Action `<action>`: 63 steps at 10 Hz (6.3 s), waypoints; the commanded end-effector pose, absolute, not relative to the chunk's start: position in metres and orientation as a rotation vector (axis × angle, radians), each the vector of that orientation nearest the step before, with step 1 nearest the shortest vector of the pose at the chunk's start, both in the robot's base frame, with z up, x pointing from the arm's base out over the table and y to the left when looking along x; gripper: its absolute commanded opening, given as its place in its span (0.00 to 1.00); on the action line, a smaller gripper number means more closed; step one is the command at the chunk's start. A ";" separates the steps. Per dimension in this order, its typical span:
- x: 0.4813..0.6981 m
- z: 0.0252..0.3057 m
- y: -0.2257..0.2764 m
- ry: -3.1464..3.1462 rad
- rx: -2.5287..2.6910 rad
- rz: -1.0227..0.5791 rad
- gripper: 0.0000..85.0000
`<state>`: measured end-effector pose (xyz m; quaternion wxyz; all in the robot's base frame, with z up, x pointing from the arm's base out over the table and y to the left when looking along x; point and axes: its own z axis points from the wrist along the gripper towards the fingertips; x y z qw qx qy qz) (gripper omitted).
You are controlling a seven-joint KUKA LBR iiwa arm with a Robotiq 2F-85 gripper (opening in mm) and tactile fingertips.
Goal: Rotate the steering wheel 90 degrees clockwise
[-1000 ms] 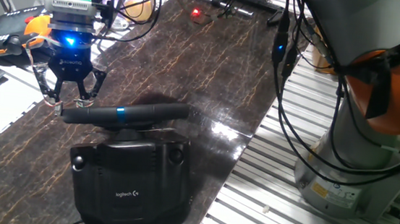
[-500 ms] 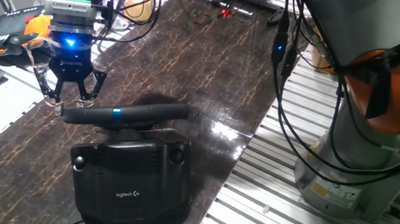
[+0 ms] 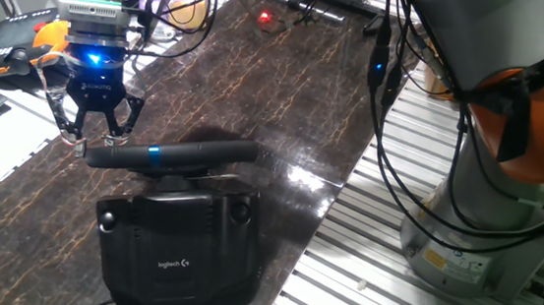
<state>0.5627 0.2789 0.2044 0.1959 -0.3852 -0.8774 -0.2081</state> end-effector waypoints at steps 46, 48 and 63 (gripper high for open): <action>0.567 0.207 0.286 -2.485 -1.095 -0.672 0.31; 0.567 0.209 0.287 -2.486 -1.084 -0.681 0.30; 0.570 0.203 0.281 -2.490 -1.142 -0.654 0.33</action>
